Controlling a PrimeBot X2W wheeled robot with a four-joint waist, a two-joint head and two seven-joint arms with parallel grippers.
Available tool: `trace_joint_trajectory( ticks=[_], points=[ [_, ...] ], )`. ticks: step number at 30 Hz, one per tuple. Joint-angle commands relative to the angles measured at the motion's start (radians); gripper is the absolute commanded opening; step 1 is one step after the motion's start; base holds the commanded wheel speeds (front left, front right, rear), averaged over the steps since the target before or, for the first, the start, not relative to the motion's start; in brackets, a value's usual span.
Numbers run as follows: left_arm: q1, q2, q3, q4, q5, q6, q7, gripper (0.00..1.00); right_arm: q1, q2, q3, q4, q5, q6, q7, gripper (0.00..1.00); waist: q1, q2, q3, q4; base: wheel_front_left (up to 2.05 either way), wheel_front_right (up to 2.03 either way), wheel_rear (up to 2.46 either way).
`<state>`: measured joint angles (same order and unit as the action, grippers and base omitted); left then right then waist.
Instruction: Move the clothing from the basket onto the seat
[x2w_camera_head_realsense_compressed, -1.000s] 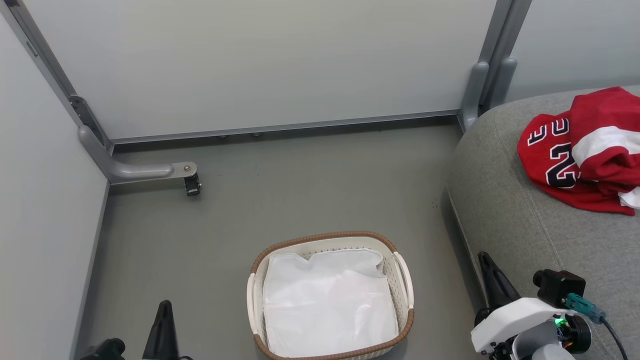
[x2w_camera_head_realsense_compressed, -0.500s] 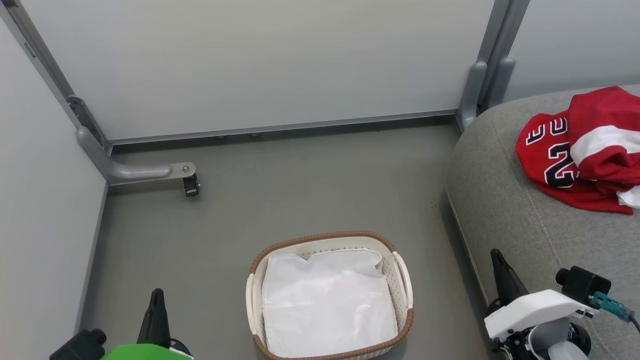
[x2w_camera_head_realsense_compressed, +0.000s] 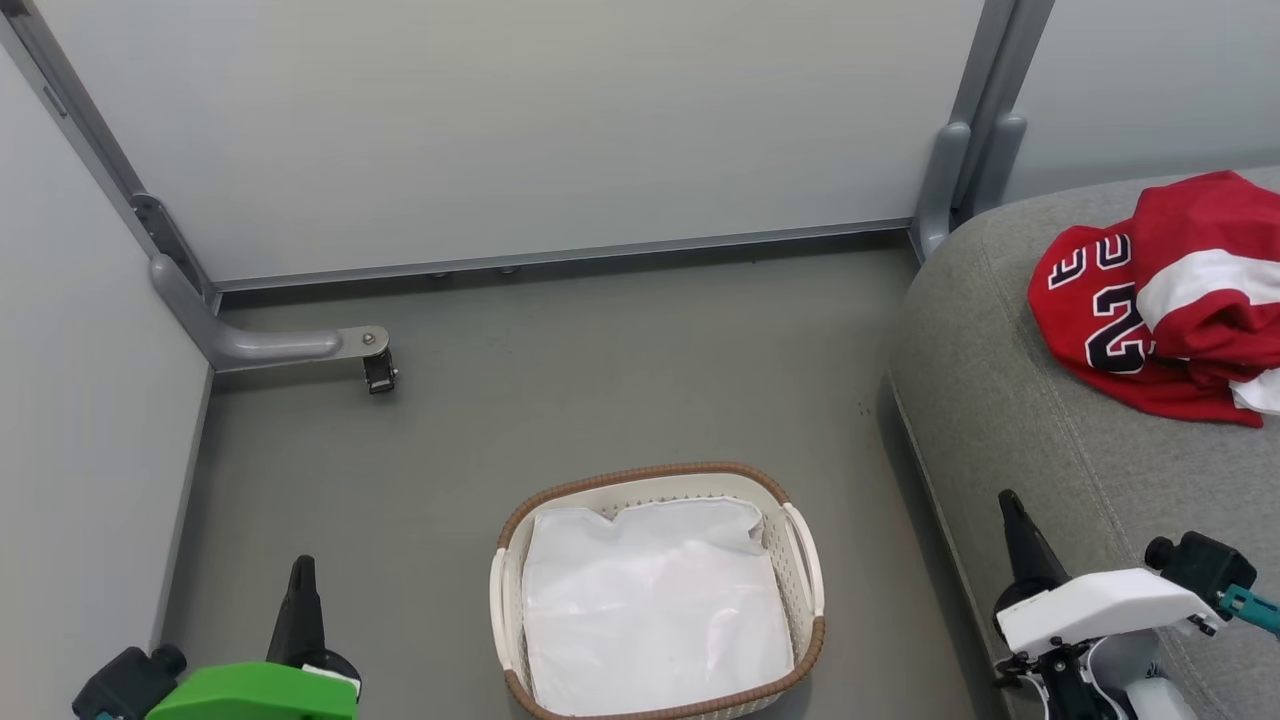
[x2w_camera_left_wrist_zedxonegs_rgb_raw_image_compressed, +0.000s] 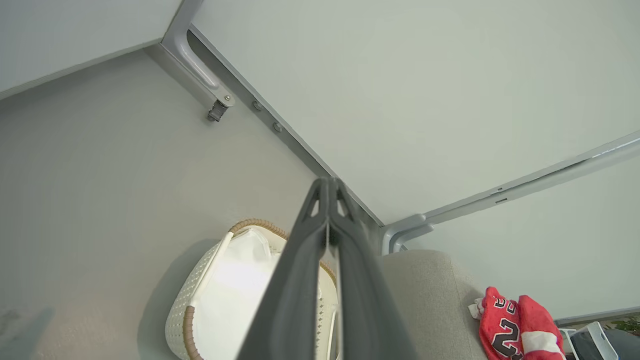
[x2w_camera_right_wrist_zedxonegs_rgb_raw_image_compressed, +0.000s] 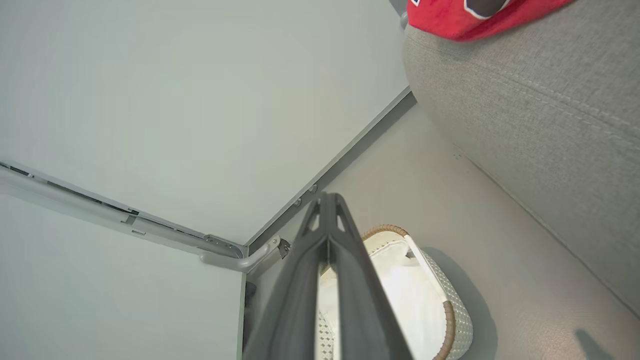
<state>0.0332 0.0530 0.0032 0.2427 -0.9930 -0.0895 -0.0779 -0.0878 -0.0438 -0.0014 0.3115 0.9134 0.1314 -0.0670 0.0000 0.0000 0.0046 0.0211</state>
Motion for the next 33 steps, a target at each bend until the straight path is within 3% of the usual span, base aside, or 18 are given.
trace_joint_trajectory(
  ticks=[1, 33],
  points=[
    [-0.031, 0.010, 0.009, -0.009, -0.029, -0.008, 0.008, 0.00, -0.019, -0.006, -0.008, -0.016, 0.033, -0.001, 0.008, 0.00, 0.0000, 0.0000, 0.000, 0.000, 0.00, 0.00, 0.00],
    [-0.091, 0.010, 0.055, -0.004, -0.329, -0.026, 0.097, 0.00, -0.023, -0.008, -0.062, -0.044, 0.367, -0.001, 0.096, 0.00, 0.0000, 0.0000, -0.001, -0.009, 0.00, 0.00, 0.00]
  ],
)
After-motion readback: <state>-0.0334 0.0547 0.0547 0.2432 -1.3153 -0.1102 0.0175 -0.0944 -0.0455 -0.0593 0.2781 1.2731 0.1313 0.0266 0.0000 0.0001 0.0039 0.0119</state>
